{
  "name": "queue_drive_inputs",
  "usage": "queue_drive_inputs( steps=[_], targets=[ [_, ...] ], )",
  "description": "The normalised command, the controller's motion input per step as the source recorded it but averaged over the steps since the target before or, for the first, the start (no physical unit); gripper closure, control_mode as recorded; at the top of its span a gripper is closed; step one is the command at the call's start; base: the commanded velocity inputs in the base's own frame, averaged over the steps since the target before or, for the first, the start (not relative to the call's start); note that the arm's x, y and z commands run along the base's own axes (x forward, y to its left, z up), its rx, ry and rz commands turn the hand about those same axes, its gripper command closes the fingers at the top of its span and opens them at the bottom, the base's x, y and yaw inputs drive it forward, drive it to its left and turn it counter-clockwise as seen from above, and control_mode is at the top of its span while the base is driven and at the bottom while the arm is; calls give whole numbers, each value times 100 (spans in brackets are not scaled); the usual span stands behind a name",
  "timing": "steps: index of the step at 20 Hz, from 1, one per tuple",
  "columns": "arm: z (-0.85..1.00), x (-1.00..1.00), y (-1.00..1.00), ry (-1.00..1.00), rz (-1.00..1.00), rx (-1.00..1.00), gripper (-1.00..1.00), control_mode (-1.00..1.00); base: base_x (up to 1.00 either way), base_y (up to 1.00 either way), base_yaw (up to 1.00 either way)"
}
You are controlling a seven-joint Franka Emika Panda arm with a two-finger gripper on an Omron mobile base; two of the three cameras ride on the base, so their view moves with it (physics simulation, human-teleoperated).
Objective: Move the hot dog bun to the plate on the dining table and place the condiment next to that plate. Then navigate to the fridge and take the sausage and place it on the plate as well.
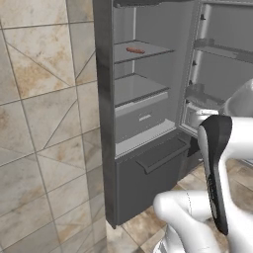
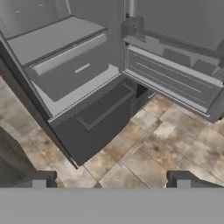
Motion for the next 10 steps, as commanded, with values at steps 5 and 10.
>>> queue_drive_inputs(
  steps=[5,10],
  targets=[
    [-8,6,5,5,2,-1,-100,-100,0,0,0],
    [-8,11,-7,-1,7,0,-100,100,10,-19,9]
  ],
)
